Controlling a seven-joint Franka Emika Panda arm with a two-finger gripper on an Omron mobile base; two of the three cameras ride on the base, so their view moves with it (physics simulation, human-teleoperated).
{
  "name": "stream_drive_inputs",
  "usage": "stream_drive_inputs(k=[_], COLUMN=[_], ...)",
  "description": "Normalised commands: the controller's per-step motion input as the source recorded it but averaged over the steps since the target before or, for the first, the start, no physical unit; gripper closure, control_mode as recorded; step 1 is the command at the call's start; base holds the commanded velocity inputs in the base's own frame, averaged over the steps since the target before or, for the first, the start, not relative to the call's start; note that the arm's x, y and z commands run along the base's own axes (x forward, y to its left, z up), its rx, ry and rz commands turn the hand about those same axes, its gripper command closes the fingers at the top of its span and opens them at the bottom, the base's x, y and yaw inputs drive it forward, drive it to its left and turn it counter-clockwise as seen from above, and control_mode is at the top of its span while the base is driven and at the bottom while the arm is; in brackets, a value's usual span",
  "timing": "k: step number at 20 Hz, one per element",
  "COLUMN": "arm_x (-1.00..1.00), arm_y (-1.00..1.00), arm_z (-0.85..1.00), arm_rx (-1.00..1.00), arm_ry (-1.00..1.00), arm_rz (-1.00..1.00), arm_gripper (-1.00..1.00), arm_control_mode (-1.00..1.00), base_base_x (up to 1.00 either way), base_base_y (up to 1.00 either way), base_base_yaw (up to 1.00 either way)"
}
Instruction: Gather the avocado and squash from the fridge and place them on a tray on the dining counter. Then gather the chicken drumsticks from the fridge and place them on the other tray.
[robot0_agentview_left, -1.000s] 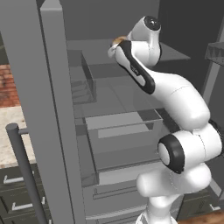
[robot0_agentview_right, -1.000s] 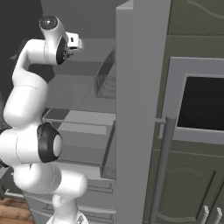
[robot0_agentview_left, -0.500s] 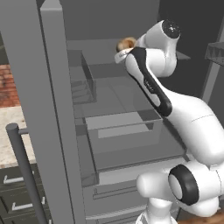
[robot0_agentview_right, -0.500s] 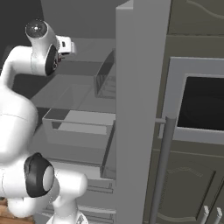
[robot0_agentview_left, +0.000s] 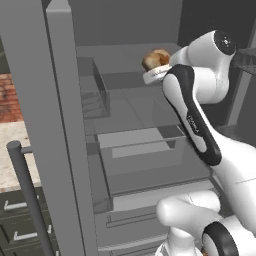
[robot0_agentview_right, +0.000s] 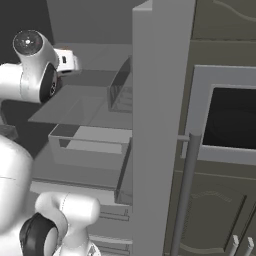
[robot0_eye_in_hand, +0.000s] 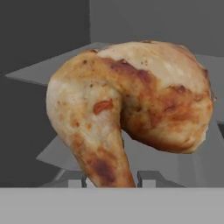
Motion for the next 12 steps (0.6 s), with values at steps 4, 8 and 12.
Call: stream_drive_inputs(k=[4,8,12], arm_x=[-0.92,-0.99,-0.87], arm_y=[-0.18,-0.20,-0.02], arm_z=[-0.01,-0.04,-0.07], arm_rx=[0.00,0.00,0.00], arm_ry=[0.00,0.00,0.02], arm_rz=[0.06,0.05,0.02], arm_gripper=[1.00,1.00,1.00], arm_control_mode=[-1.00,-1.00,-1.00], base_base_x=[0.00,0.00,0.00], base_base_y=[0.00,0.00,0.00], base_base_yaw=[0.00,0.00,0.00])
